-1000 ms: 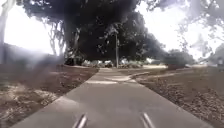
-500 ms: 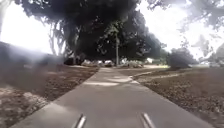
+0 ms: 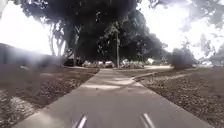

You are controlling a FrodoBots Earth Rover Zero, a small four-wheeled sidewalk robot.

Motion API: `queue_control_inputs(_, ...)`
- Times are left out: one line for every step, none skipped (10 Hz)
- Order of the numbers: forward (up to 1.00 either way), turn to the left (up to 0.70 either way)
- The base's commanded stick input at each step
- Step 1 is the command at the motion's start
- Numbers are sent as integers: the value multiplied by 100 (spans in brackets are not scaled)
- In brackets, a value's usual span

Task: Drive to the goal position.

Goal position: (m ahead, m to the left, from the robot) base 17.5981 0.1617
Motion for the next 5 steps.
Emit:
queue_control_inputs(70,0)
queue_control_inputs(70,0)
queue_control_inputs(70,0)
queue_control_inputs(70,0)
queue_control_inputs(70,0)
